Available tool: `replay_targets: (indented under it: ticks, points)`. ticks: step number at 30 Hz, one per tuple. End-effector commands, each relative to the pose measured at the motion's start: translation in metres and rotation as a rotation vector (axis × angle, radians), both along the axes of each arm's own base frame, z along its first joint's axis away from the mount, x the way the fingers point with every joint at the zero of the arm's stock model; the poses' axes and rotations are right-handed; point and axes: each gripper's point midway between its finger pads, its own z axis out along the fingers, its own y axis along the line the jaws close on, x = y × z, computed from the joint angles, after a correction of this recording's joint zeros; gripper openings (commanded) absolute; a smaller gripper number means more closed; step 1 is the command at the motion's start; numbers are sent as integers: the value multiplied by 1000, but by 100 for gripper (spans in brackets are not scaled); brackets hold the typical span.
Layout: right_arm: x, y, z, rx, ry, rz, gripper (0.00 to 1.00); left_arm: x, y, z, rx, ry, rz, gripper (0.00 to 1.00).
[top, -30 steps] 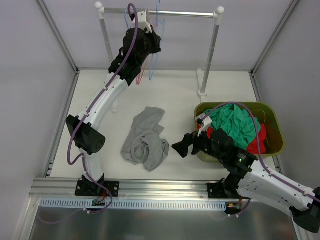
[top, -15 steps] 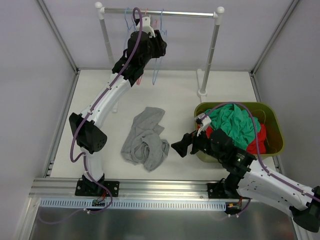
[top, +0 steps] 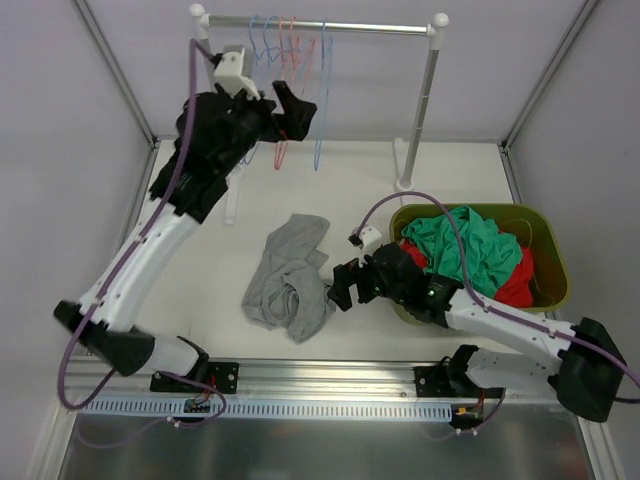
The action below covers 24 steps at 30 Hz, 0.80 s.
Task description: Remove the tank top from the hanger
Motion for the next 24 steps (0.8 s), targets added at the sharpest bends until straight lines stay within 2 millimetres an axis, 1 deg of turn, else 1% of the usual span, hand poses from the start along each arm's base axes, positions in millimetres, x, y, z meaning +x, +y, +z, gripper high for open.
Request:
replay_targets:
  ticks: [1,2,3,4,5,6,7,8,9,10,11,12,13,14,15,16,17,18,19,20,21,22,23,24]
  points:
    - [9,8,-19,-112,30,22,100,-52,38,23,-19,-93,13,99]
    - [16,14,-17,-123,33,11,100,-58,43,-10,6,-36,20,99]
    - [19,19,-38,-176,72,0,99,-86,60,0,-24,-76,28,99]
    - [19,23,-44,-201,88,-1,100,-91,63,-40,4,-11,30,99]
    - [23,26,-50,-233,88,-14,99,-104,71,-49,-8,-4,32,99]
    - [23,44,-44,-232,70,14,99,-132,90,-43,-51,-44,45,99]
    - [22,50,-60,-296,65,47,99,-142,97,-53,-68,-39,53,99]
    - [23,59,-62,-310,47,62,100,-148,101,-93,-61,23,66,99]
    - [24,75,-53,-319,-12,103,99,-170,121,-89,-108,-25,98,99]
    - [24,82,-67,-373,-37,154,99,-174,126,-124,-82,30,114,99]
    - [21,90,-70,-385,-48,198,99,-182,135,-132,-89,36,135,99]
    - [17,100,-72,-396,-66,247,100,-199,148,-130,-116,9,155,99]
    - [17,113,-66,-391,-94,295,100,-205,157,-151,-77,66,180,99]
    - [14,119,-75,-424,-123,394,99,-213,162,-154,-58,64,180,99]
    - [11,124,-78,-436,-146,455,99,-224,170,-153,-53,50,183,99]
    - [9,131,-78,-432,-168,524,100,-230,176,-157,-38,55,194,99]
    - [11,134,-82,-472,-244,622,99,-239,182,-162,-5,69,197,99]
    - [15,133,-97,-523,-266,664,99,-247,188,-160,-6,52,200,99]
    - [23,136,-99,-555,-310,682,99,-252,191,-161,2,47,201,99]
    - [32,135,-103,-599,-346,681,100,-254,196,-166,25,43,210,99]
    - [42,133,-115,-653,-371,705,99,-258,201,-167,17,24,224,99]
    - [47,134,-119,-657,-371,712,99,-254,202,-180,27,41,241,99]
    - [52,139,-119,-643,-368,716,99,-253,204,-187,19,50,261,99]
    - [50,142,-125,-574,-311,761,100,-252,207,-195,16,56,276,99]
